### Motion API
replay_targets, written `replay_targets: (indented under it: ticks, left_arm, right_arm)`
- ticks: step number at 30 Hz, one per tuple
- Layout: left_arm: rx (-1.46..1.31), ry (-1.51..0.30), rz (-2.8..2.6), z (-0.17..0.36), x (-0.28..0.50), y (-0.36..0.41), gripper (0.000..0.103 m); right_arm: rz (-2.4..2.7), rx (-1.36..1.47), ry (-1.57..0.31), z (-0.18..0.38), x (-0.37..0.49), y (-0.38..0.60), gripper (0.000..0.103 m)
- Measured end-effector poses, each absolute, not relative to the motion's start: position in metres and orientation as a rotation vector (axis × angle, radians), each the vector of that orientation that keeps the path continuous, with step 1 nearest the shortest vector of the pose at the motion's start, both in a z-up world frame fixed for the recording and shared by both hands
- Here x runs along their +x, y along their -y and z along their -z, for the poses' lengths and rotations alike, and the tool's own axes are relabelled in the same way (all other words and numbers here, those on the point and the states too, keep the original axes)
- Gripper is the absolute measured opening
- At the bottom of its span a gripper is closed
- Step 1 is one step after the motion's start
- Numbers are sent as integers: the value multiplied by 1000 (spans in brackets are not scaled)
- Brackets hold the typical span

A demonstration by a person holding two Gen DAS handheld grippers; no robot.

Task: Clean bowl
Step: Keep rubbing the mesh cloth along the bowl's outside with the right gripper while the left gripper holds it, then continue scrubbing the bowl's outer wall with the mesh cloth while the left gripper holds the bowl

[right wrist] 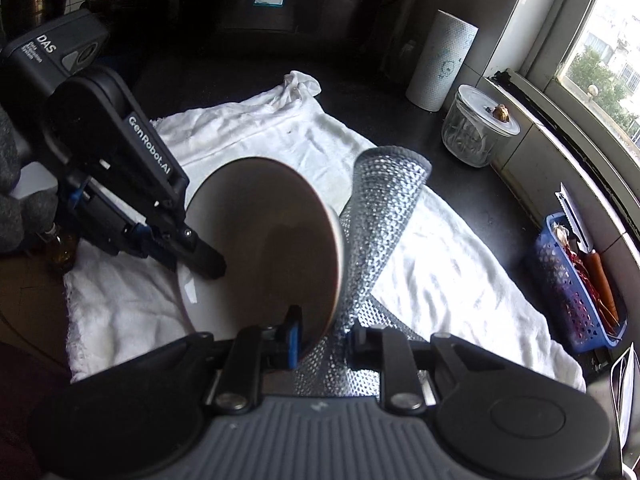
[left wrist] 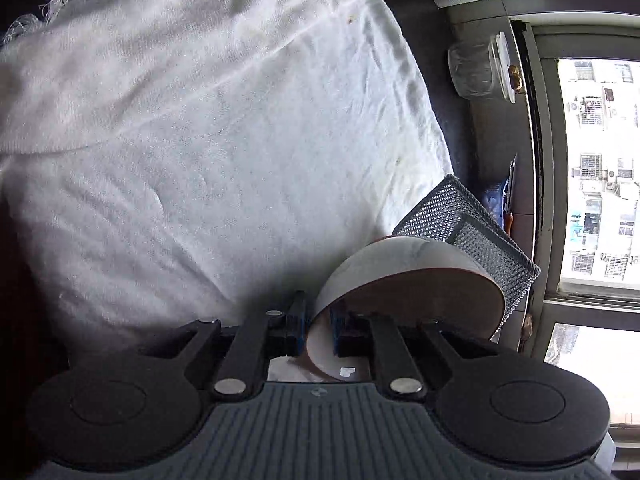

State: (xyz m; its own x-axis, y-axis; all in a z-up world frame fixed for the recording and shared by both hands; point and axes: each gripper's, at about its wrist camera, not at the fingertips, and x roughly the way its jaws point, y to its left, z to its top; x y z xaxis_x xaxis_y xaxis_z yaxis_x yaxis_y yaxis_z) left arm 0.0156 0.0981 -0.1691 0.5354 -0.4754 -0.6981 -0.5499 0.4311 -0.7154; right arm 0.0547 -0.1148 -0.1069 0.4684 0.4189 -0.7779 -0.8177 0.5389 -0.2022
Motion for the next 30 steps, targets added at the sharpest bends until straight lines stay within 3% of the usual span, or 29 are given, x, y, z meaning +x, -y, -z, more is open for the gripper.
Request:
replay_targets:
  ticks: [6, 15, 18, 23, 30]
  left_arm:
    - [-590, -1054, -15, 124, 35, -60, 12]
    - [430, -749, 112, 78, 21, 41, 12]
    - [346, -776, 128, 76, 28, 38, 11]
    - [-193, -904, 86, 78, 45, -26, 12]
    - [-555, -962, 17, 101, 42, -67, 13]
  right_arm:
    - [-817, -587, -743, 102, 61, 118, 13]
    - [-770, -722, -680, 88, 59, 116, 11]
    - [-780, -726, -684, 87, 58, 115, 11]
    - [-808, -648, -746, 91, 63, 117, 17]
    - [-825, -607, -769, 98, 61, 116, 21]
